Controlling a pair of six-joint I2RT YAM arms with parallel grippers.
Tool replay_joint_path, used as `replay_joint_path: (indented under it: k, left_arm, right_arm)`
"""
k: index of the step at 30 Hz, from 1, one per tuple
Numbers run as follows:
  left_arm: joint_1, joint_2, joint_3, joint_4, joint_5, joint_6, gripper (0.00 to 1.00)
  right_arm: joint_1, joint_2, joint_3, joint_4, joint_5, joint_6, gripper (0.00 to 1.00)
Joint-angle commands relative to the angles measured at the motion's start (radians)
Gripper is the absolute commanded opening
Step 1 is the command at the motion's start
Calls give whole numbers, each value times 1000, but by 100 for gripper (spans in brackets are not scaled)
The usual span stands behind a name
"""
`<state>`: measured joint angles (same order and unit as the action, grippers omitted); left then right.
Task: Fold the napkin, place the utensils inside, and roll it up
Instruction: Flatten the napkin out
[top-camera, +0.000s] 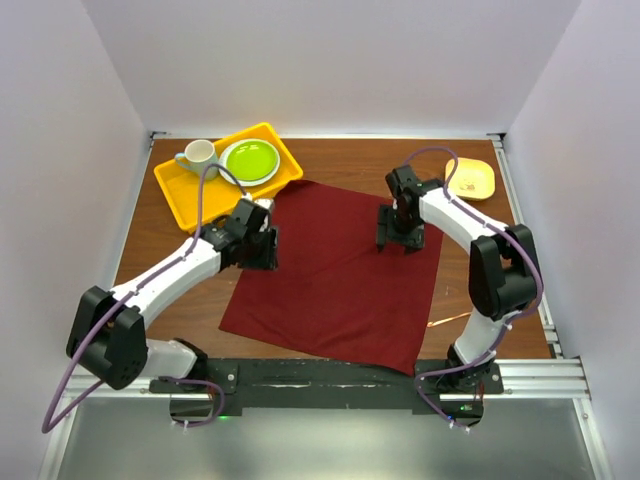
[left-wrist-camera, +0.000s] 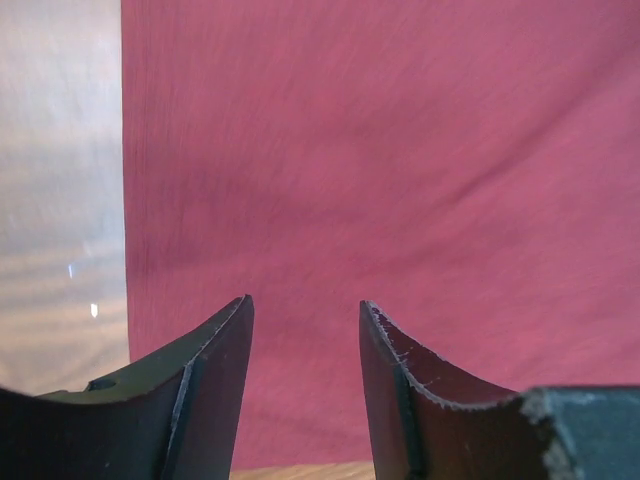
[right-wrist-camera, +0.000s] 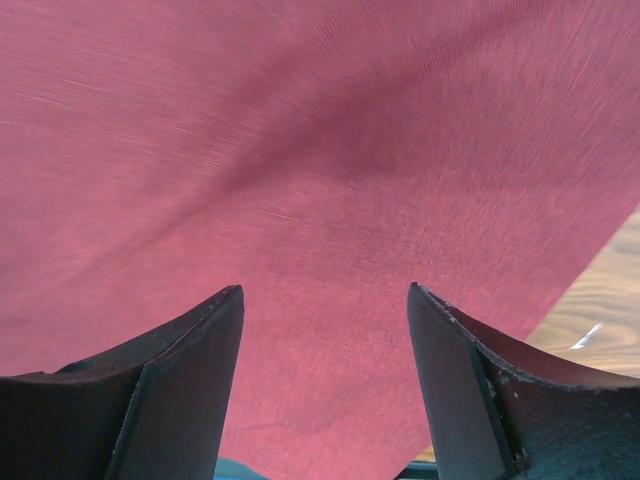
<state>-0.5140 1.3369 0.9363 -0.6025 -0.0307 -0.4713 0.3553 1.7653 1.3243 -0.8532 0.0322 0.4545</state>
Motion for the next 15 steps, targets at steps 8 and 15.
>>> replay_joint_path:
  k: [8, 15]
  left_arm:
    - [-1, -82, -188, 30, -51, -108, 54]
    - [14, -49, -163, 7, -89, -202, 58]
  right_arm:
    - [7, -127, -290, 141, 57, 168, 62]
    - [5, -210, -448, 140, 86, 304, 61]
